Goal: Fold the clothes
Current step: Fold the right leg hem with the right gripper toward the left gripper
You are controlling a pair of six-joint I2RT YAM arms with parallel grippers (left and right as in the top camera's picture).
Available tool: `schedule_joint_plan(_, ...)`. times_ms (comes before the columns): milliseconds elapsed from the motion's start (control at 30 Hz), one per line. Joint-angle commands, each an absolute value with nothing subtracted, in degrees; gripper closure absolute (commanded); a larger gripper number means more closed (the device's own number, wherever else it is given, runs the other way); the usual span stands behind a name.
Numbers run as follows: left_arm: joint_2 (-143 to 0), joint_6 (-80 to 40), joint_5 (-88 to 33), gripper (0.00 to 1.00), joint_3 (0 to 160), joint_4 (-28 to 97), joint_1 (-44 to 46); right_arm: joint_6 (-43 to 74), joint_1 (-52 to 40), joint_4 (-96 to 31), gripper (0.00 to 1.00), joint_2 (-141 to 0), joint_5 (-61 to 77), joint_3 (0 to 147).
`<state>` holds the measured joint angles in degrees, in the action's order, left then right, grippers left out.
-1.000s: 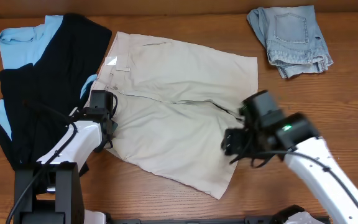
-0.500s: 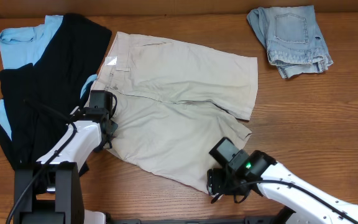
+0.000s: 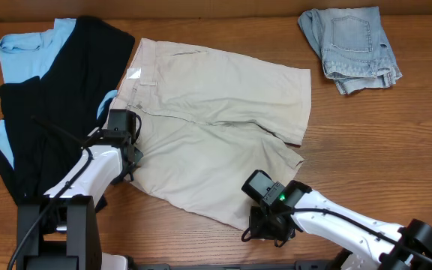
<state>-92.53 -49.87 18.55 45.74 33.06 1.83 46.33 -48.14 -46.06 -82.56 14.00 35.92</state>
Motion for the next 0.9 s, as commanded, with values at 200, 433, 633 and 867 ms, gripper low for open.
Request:
schedule_joint_plan(200, -92.9, -32.9, 12.4, 0.96, 54.6, 47.3, 1.5, 48.0, -43.7, -56.4, 0.96, -81.5, 10.1, 41.6)
schedule_joint_plan(433, -92.9, -25.9, 12.6, 0.96, 71.1, 63.9, 1.5, 46.2, -35.3, -70.4, 0.96, -74.4, -3.2, 59.2)
schedule_joint_plan(633, -92.9, -24.4, 12.6, 0.96, 85.0, 77.3, 1.5, 38.0, -24.9, -78.4, 0.96, -73.1, -7.1, 77.3)
schedule_joint_plan(867, -92.7, -24.4, 12.2, 0.96, 97.8, 91.4, 1.6, 32.3, -16.8, -84.6, 0.96, -73.0, -7.0, 90.0)
